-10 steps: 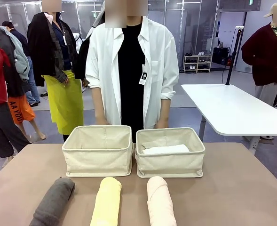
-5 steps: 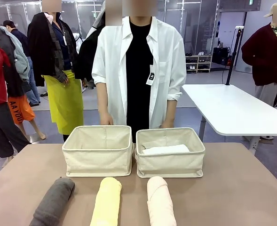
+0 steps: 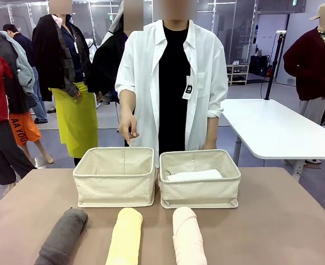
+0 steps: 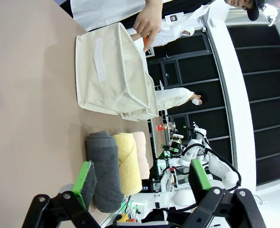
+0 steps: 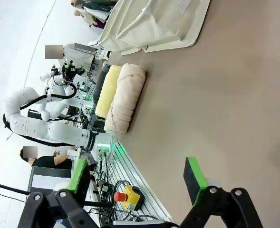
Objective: Divide the towels into two baskets.
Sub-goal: Pick up one hotel-folded towel from the bottom of the table and place it in the Fabric basket indicated by the person.
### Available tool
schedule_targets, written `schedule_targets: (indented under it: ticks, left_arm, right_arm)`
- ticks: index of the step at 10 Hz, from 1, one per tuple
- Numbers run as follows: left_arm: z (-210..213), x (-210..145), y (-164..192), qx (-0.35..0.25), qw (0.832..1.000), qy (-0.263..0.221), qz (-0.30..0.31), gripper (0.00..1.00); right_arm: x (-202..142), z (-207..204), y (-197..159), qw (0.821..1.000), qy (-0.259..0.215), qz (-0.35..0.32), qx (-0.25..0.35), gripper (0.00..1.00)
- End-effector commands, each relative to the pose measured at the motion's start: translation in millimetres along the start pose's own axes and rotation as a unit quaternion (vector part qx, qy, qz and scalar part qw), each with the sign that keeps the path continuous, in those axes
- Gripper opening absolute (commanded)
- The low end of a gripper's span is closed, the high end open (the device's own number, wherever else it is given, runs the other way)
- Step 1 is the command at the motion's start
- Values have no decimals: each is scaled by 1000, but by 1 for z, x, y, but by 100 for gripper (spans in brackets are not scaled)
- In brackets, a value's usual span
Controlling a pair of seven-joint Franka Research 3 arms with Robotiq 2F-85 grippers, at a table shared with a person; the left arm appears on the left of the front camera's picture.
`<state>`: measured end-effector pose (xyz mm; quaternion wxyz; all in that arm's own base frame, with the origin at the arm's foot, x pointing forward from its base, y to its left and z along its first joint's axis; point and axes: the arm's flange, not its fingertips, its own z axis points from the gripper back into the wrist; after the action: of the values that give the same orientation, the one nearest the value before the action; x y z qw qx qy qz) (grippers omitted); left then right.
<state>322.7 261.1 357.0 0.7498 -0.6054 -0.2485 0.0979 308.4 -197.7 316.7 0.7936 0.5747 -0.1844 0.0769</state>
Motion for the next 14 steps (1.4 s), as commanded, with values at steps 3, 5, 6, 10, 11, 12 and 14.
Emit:
schedule_targets:
  ticks: [3, 5, 6, 10, 11, 12, 14]
  left_arm:
    - [3, -1, -2, -3, 1000, -3, -2, 100]
    - [3, -1, -2, -3, 1000, -3, -2, 100]
    - [0, 0, 0, 0, 1000, 0, 0, 100]
    - [-61, -25, -78, 85, 986, 135, -45, 100]
    - [-76, -32, -85, 124, 976, 160, -74, 100]
    - [-92, -42, -87, 156, 966, 186, -87, 100]
    - [-127, -61, -92, 198, 946, 230, -117, 100]
  right_arm:
    - [-2, 0, 1, 1000, -1, -2, -5, 100]
    - [-2, 0, 1, 1000, -1, -2, -5, 100]
    - [-2, 0, 1, 1000, -1, -2, -5, 100]
    - [-2, 0, 1, 1000, -1, -2, -5, 100]
    - [-2, 0, 1, 1000, -1, -2, -5, 100]
    - [-2, 0, 1, 1000, -1, -2, -5, 100]
    - [-2, 0, 1, 1000, -1, -2, -5, 100]
